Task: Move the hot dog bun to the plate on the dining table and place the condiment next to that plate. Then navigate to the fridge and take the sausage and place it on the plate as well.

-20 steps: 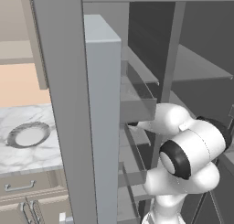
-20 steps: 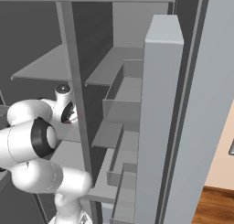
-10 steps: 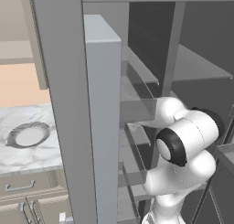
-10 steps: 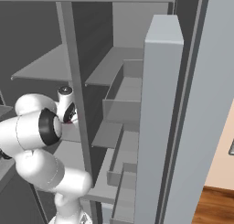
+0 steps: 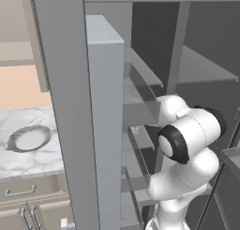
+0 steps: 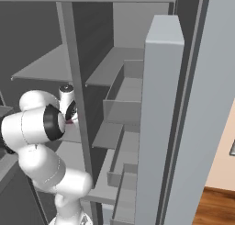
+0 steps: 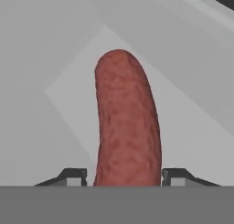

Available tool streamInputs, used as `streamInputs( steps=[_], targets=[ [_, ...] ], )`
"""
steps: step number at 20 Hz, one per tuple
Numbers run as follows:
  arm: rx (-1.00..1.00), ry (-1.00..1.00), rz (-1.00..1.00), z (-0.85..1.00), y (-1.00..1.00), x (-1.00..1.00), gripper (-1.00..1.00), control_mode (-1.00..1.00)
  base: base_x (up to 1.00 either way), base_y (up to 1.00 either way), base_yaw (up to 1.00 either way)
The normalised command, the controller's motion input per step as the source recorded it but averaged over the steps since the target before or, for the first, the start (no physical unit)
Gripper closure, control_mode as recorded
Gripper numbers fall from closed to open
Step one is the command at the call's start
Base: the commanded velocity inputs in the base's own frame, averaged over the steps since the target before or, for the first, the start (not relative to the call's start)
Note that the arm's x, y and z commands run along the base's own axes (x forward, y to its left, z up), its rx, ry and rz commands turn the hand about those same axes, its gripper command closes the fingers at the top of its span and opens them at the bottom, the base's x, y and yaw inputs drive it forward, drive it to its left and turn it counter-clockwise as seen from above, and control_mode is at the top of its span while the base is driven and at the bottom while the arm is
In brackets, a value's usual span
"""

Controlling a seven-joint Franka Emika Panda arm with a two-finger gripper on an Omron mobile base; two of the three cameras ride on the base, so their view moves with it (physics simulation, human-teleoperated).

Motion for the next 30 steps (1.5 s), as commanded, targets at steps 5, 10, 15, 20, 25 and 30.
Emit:
streamInputs(
  steps=[5, 10, 15, 20, 25, 30],
  targets=[
    [0.00, -0.20, -0.03, -0.37, 0.00, -0.42, 1.00, -1.00, 0.00, 0.00, 0.00],
    [0.06, -0.26, -0.16, -0.03, -0.15, -0.61, 1.00, -1.00, 0.00, 0.00, 0.00],
    [0.02, -0.19, -0.18, 0.43, -0.26, -0.69, 1.00, -1.00, 0.00, 0.00, 0.00],
    [0.06, -0.04, -0.08, 0.64, -0.18, -0.65, 1.00, -1.00, 0.00, 0.00, 0.00],
    [0.09, 0.02, -0.04, 0.50, -0.16, -0.54, 1.00, -1.00, 0.00, 0.00, 0.00],
    [0.09, 0.00, -0.02, 0.44, -0.28, -0.68, 1.00, -1.00, 0.00, 0.00, 0.00]
  ],
)
